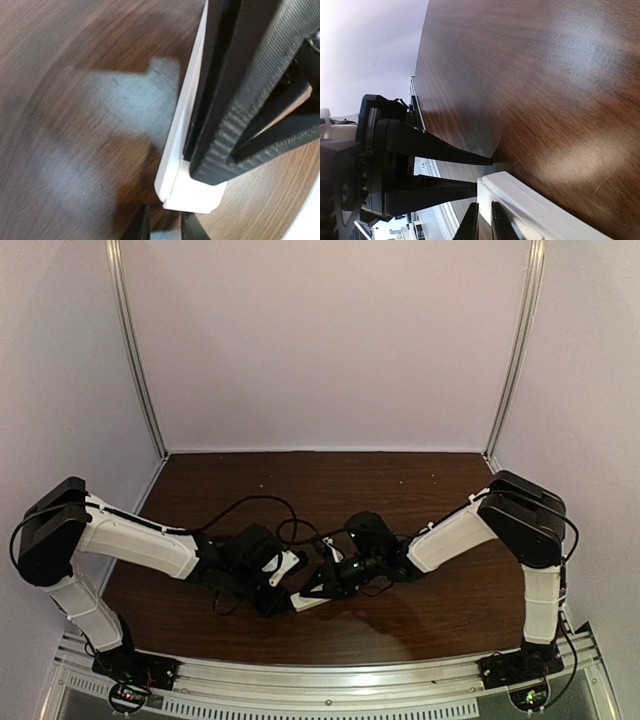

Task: Load the batteries into the remote control
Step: Load the battery cover onto the remote control without the battery cover.

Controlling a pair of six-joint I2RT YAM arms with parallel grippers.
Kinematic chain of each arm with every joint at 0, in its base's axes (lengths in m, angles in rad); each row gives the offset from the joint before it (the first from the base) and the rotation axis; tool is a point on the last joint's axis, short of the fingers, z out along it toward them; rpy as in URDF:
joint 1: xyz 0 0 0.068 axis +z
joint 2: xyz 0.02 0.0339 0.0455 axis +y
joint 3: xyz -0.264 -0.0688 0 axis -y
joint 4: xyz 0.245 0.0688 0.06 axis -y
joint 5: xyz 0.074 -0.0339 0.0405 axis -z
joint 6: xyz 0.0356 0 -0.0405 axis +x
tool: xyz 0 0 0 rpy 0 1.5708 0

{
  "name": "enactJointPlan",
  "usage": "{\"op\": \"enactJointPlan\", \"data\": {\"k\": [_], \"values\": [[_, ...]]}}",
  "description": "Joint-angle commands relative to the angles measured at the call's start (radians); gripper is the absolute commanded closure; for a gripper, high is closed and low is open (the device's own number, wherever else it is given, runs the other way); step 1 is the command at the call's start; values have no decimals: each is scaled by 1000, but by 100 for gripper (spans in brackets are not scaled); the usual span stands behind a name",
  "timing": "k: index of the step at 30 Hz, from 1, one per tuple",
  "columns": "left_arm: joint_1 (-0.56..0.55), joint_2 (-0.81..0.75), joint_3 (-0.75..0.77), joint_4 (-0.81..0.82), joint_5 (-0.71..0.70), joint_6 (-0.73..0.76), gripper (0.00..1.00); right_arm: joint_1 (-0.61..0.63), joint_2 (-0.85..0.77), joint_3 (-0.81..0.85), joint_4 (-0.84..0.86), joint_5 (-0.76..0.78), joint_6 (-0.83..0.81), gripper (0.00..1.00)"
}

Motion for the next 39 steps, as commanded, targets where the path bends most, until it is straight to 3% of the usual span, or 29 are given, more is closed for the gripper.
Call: {"op": "enactJointPlan", "data": {"k": [1,13,23,39], "values": [[-19,-4,28,41,21,47,78,-9,-7,-18,-71,38,-16,89],[41,-177,-100,129,43,-29,74,-8,29,-22,-105,50,-46,91],[39,-97,-63,91,11,-4,83,-16,18,-31,-103,56,-38,92],[8,43,46,73,18,16,85,-18,27,-37,-99,42,-39,93]]}}
